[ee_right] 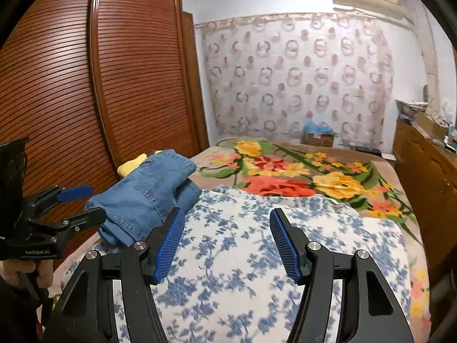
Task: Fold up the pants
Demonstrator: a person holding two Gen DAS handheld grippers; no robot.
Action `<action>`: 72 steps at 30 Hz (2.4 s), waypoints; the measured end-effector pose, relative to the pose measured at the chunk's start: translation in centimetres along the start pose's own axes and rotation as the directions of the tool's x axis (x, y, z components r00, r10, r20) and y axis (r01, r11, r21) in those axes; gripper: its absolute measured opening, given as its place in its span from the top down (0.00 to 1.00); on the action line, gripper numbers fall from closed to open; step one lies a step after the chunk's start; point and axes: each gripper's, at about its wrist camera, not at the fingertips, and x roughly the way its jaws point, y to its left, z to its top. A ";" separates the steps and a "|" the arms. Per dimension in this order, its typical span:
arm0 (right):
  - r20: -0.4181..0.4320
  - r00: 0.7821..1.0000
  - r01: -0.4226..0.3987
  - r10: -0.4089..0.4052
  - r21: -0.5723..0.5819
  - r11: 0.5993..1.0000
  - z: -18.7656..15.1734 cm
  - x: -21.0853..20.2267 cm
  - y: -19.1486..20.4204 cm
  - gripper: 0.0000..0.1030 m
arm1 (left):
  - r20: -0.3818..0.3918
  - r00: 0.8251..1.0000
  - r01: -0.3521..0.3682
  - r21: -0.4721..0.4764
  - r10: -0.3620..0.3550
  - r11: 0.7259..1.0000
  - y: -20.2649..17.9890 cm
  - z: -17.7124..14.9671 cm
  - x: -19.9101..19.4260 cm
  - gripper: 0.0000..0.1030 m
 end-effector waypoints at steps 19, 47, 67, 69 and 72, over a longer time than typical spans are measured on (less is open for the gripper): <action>0.052 0.993 0.103 -0.106 0.053 0.993 -2.4 -9.7 0.1 0.33 | 0.056 0.998 0.011 -0.006 -0.010 1.000 -6.6 0.5 -4.1 0.00; 0.079 0.978 0.185 -0.191 0.071 0.980 -2.9 -13.1 0.6 0.21 | 0.062 0.998 0.016 -0.004 -0.016 1.000 -9.3 0.1 -5.6 0.00; 0.082 0.979 0.182 -0.188 0.074 0.981 -3.1 -13.1 0.3 0.21 | 0.066 0.998 0.013 -0.003 -0.013 1.000 -8.9 0.1 -5.9 0.00; 0.082 0.979 0.181 -0.187 0.073 0.981 -3.1 -13.1 0.3 0.21 | 0.067 0.998 0.011 -0.002 -0.011 1.000 -9.0 0.1 -6.0 0.00; 0.082 0.979 0.181 -0.187 0.073 0.981 -3.1 -13.1 0.3 0.20 | 0.066 0.998 0.013 -0.004 -0.013 1.000 -8.9 0.1 -5.9 0.00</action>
